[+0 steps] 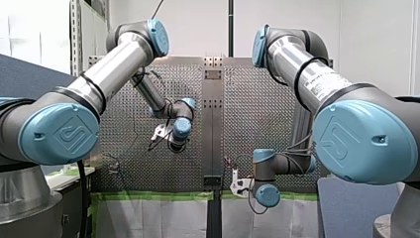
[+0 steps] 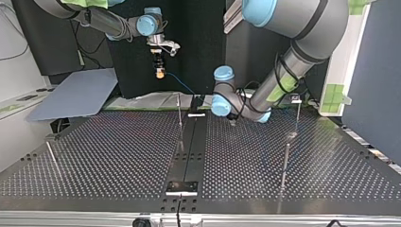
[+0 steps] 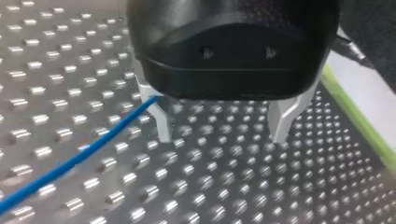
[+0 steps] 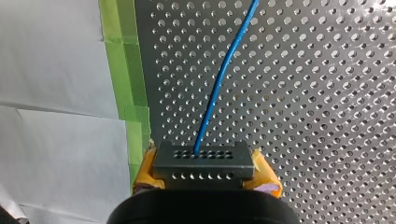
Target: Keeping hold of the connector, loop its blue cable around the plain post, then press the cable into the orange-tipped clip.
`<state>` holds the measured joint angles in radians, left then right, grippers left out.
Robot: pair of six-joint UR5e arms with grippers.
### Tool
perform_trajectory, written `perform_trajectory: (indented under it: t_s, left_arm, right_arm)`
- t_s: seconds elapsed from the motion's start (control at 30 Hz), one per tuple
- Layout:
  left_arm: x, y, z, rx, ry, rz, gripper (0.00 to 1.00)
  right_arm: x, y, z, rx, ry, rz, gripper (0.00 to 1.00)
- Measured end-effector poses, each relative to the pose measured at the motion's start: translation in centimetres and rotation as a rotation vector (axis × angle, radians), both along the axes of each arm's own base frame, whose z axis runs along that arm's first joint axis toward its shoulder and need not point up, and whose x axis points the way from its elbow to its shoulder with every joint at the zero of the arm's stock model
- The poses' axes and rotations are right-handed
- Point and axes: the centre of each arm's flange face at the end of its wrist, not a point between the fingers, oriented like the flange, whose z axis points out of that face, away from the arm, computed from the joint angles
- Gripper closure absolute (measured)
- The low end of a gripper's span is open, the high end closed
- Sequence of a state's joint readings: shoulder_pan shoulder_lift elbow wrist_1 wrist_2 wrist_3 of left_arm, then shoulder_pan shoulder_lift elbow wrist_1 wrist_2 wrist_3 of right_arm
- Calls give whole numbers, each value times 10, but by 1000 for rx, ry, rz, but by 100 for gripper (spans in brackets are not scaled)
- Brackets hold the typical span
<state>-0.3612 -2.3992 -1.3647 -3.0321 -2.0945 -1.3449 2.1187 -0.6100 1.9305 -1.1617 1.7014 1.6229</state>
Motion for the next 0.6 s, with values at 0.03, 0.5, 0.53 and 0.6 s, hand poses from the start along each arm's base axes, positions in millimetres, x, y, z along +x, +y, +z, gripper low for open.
perform_trajectory:
  t_s: [0.03,0.5,0.53,0.6]
  left_arm:
    - [0,-1,-4,-2,2,0,1]
    - [-1,-12,-18,-47,-15,-10,1]
    - [-1,-12,-20,-50,-15,-10,1]
    - [-2,-14,-27,-53,-7,-15,1]
  right_arm:
    - [0,0,0,0,0,0,100]
    - [0,0,0,-1,1,0,100]
    - [0,0,0,-1,1,0,100]
    - [0,0,0,-2,0,0,100]
